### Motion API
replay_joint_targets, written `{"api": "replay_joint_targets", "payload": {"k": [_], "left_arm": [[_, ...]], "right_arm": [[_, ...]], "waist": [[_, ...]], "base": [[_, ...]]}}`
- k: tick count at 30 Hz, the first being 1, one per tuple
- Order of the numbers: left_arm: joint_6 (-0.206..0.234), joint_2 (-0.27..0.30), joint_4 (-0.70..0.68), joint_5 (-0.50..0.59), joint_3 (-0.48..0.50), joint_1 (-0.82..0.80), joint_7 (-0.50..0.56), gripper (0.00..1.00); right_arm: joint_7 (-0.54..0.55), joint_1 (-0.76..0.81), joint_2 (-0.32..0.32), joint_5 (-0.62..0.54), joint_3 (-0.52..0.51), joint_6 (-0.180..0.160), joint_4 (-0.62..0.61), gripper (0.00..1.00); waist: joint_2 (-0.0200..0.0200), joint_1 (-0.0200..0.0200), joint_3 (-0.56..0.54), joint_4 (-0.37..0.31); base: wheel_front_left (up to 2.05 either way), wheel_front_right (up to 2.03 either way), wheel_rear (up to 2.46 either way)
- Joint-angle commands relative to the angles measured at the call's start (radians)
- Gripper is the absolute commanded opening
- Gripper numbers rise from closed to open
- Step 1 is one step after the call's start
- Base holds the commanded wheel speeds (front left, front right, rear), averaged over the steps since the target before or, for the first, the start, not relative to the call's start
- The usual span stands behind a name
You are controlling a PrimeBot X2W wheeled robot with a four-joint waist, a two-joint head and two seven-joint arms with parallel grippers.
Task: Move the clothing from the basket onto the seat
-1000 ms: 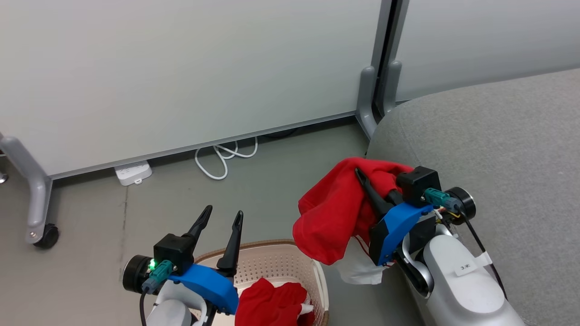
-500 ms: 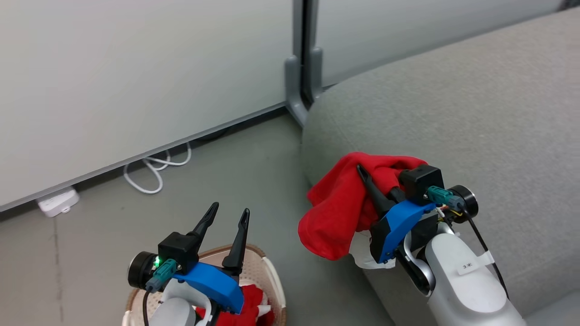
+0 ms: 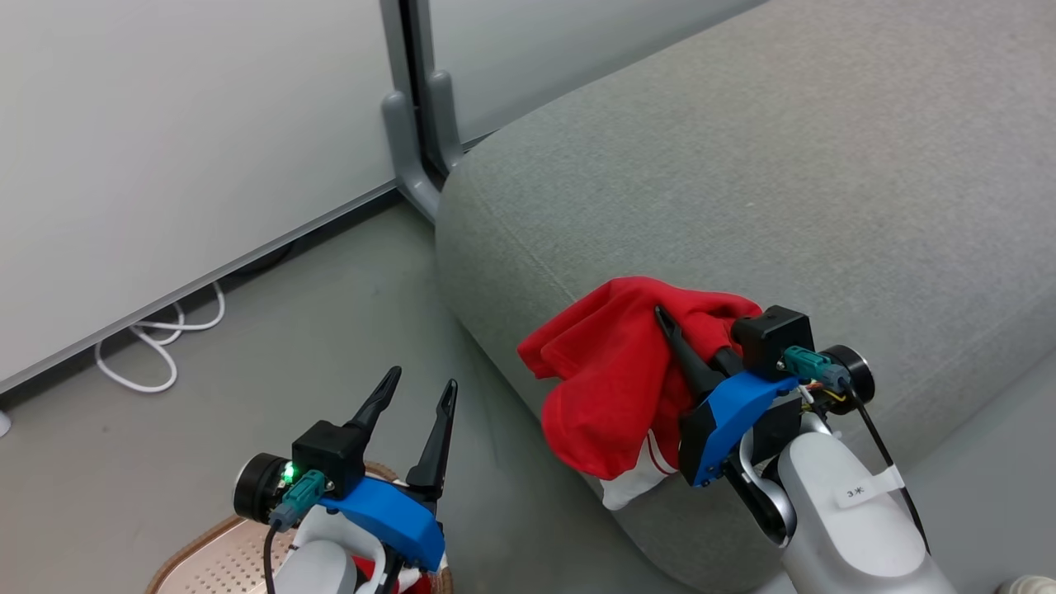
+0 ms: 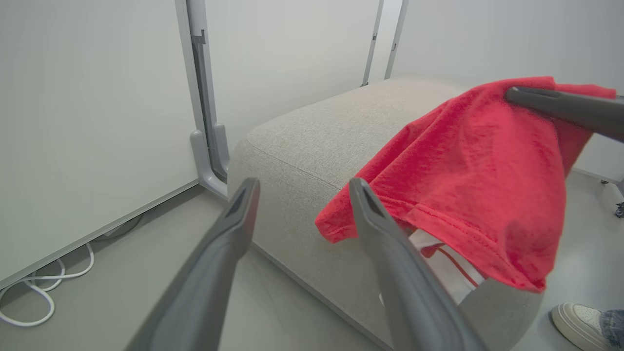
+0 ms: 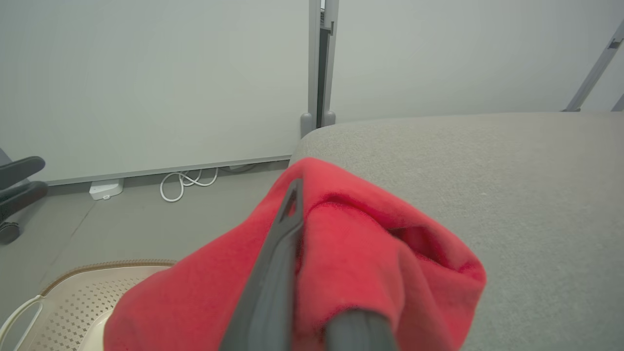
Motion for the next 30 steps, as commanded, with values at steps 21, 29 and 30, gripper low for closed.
{"api": "replay_joint_targets", "payload": {"k": [21,29,30], "left_arm": [[-0.002,0.001,-0.003,0.011,0.003,-0.001,-0.005,1.0],[-0.002,0.024,-0.026,0.022,-0.011,-0.045,-0.005,1.0],[-0.002,0.029,-0.031,0.026,-0.014,-0.053,-0.005,1.0]], "right_arm": [[0.01,0.013,-0.002,-0.012,-0.038,0.0,-0.016,0.0],[0.059,-0.119,-0.004,-0.073,-0.154,0.0,-0.019,0.0],[0.068,-0.147,-0.01,-0.086,-0.176,0.0,-0.019,0.0]], "waist": [[-0.0001,0.0,0.009,-0.014],[-0.0001,0.0,0.086,0.015],[-0.0001,0.0,0.101,0.021]], "base": [[0.0,0.0,0.0],[0.0,0.0,0.0],[0.0,0.0,0.0]]}}
